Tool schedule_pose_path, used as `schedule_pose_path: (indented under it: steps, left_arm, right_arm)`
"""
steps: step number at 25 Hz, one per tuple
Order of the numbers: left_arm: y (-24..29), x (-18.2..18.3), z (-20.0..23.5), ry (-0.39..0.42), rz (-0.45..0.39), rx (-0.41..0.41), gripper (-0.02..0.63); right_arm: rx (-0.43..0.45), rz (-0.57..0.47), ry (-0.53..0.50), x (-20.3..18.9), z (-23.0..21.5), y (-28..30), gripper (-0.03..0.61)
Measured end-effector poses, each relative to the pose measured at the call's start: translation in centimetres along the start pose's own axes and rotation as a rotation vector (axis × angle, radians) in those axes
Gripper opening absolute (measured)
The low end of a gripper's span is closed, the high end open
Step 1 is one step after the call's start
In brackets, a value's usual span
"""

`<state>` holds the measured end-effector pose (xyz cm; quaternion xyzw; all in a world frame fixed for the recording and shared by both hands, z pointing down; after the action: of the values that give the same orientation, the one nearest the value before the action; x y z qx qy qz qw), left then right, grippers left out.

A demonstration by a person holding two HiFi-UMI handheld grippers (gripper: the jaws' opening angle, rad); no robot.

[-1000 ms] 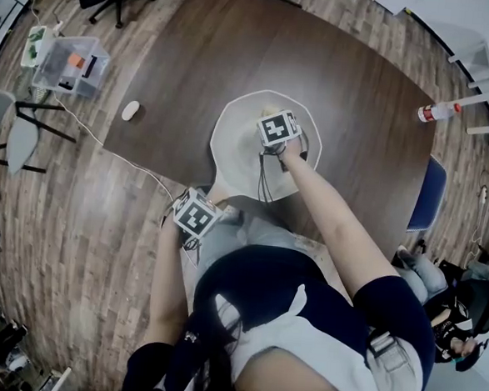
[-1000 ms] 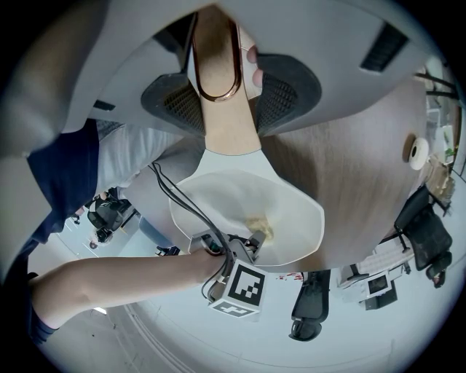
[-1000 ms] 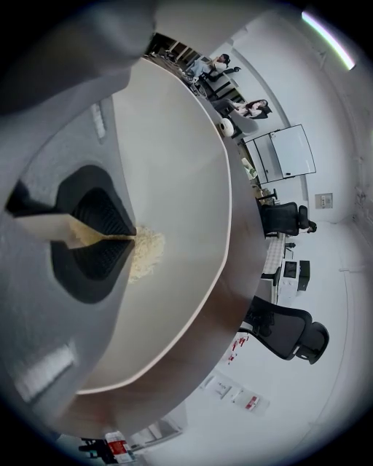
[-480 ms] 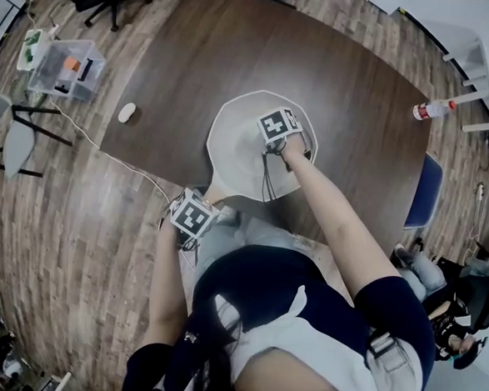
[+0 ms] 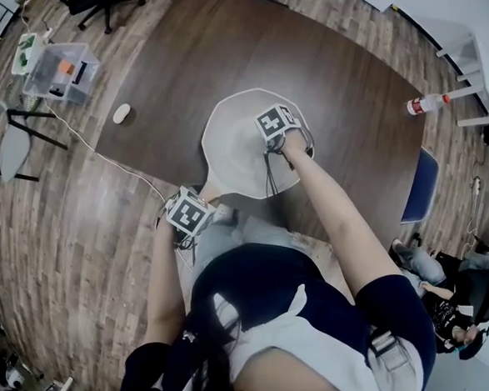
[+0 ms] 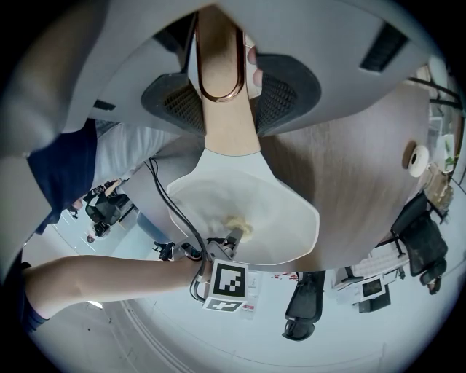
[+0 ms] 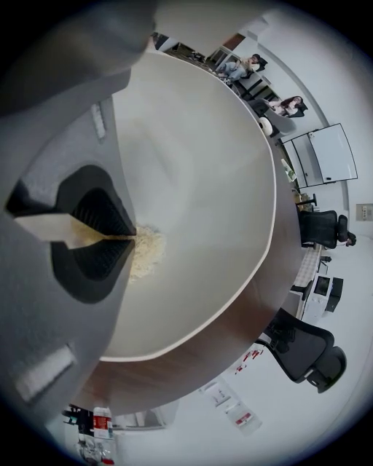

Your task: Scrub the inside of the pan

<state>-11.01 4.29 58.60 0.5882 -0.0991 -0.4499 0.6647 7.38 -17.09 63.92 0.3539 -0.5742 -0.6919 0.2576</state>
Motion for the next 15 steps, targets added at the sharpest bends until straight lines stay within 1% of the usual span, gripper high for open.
schedule_pose_path:
  steps: [2, 5, 7, 11, 12, 15]
  left_arm:
    - [0.0, 0.0, -0.1, -0.001, 0.002, -0.006, 0.221]
    - [-0.2, 0.0, 0.0, 0.003, -0.009, 0.009, 0.221]
    - [-0.4, -0.1, 0.3, 0.009, -0.008, 0.028, 0.219]
    - [0.0, -0.3, -0.1, -0.005, -0.015, -0.002, 0.219]
    - [0.0, -0.4, 0.0, -0.002, -0.012, 0.009, 0.219]
    - [-0.6, -0.2, 1.1, 0.021, 0.0, 0.076, 0.218]
  right_arm:
    - [0.008, 0.005, -0.01, -0.2, -0.1, 0.0, 0.015]
    - [0.04, 0.054, 0.042, -1.7, 0.2, -0.2, 0.015]
    - [0.055, 0.088, 0.042, -2.3, 0.4, -0.3, 0.015]
    - [0.082, 0.165, 0.006, -3.4, 0.9, -0.2, 0.015]
    - [0.087, 0.191, -0.011, -3.8, 1.0, -0.2, 0.015]
    - [0.105, 0.271, -0.076, -4.8, 1.5, -0.2, 0.015]
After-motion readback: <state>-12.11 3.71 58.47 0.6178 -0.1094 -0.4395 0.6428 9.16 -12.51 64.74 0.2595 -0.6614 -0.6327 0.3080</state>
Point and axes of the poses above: the fingertips, and each gripper's own axes: y forward along the fingers, z to its left, x out of its top, the point moved 4 cm from there along -y, backward along the fingers, and after that the axes turned 1 degree about y, right-handed, at the moved point
